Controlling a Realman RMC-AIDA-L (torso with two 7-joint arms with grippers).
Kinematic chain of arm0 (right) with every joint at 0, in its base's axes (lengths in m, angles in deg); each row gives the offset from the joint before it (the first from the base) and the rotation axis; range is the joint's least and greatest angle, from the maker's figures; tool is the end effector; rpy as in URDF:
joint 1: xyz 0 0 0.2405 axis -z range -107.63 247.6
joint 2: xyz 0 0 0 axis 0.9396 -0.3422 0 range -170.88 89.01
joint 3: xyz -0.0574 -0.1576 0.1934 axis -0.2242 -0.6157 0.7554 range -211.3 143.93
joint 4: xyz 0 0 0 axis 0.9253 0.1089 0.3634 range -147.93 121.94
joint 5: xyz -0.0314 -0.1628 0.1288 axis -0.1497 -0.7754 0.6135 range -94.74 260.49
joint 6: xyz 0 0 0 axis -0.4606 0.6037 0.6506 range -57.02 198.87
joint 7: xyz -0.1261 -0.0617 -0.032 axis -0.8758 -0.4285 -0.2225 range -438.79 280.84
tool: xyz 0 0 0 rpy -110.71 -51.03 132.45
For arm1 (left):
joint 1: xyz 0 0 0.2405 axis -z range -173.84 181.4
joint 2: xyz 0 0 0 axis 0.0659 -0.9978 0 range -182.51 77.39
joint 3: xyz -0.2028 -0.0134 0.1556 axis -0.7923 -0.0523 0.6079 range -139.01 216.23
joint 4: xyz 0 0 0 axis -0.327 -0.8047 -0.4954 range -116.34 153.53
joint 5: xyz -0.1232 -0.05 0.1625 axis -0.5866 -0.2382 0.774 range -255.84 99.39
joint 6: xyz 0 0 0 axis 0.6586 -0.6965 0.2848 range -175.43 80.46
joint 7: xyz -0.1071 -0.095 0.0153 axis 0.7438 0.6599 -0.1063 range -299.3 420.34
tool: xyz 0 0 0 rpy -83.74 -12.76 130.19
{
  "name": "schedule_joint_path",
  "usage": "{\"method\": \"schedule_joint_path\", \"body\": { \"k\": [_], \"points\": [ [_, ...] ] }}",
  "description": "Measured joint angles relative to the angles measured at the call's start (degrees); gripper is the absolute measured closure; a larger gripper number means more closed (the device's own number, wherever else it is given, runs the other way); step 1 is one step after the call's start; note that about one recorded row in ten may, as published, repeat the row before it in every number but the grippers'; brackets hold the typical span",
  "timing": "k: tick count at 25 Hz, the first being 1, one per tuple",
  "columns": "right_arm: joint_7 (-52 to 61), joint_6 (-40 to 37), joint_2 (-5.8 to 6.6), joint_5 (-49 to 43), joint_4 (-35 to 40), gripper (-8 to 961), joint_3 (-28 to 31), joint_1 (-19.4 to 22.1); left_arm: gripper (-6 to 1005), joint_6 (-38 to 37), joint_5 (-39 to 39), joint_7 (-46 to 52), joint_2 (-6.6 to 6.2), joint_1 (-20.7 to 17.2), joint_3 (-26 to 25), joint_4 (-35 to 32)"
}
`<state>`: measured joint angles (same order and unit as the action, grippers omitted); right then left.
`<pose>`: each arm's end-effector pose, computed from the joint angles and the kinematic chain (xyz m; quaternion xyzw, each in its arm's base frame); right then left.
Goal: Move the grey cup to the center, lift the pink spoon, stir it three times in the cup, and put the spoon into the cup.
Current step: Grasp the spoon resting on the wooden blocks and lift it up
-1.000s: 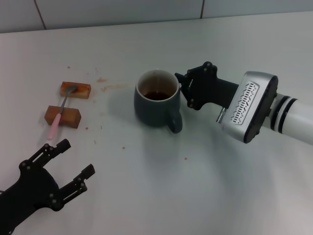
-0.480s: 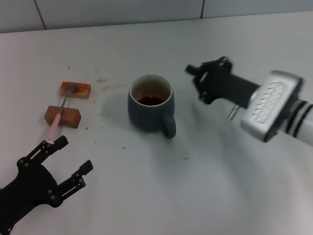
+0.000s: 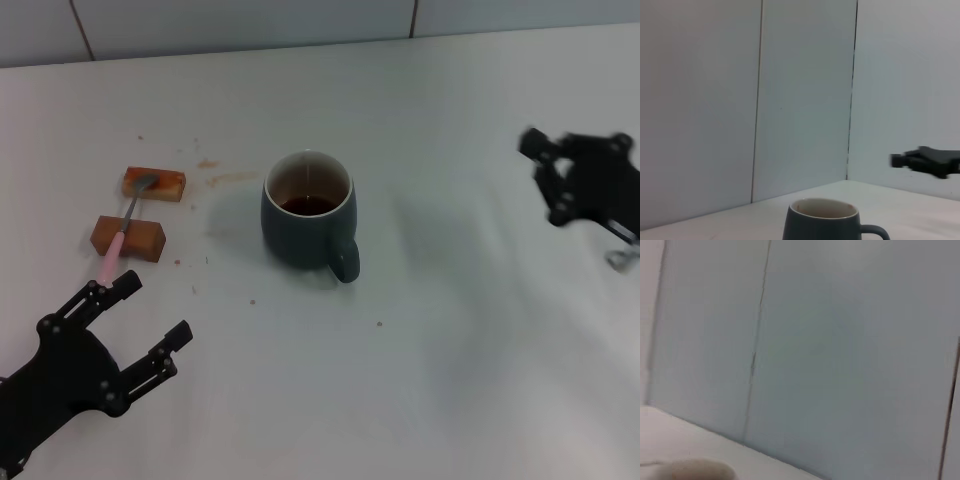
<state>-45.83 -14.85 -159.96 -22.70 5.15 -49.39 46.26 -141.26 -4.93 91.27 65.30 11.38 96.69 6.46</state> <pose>0.3224 0.2966 0.0030 -0.8590 0.1025 0.3029 0.3998 -0.3357 0.1888 -0.0314 -0.8613 -0.1589 -0.3593 0.3221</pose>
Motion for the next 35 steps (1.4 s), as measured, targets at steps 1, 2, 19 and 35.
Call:
{"method": "schedule_joint_path", "body": {
  "k": [1,2,19,35],
  "points": [
    [0.0,0.0,0.00,0.0,0.0,946,0.0,0.0,234,0.0,0.0,0.0,0.00,0.0,0.0,0.0],
    [5.3,-3.5,0.13,0.0,3.9,946,-3.6,3.0,234,0.0,0.0,0.0,0.00,0.0,0.0,0.0],
    [15.7,-13.0,0.01,-20.0,10.4,781,-11.6,10.1,238,-0.1,0.3,0.8,0.09,-0.2,0.0,0.5],
    [8.1,-15.1,-0.04,-18.7,8.9,388,-7.3,11.8,242,0.4,0.0,0.8,0.09,-0.2,0.0,0.3]
  ]
}}
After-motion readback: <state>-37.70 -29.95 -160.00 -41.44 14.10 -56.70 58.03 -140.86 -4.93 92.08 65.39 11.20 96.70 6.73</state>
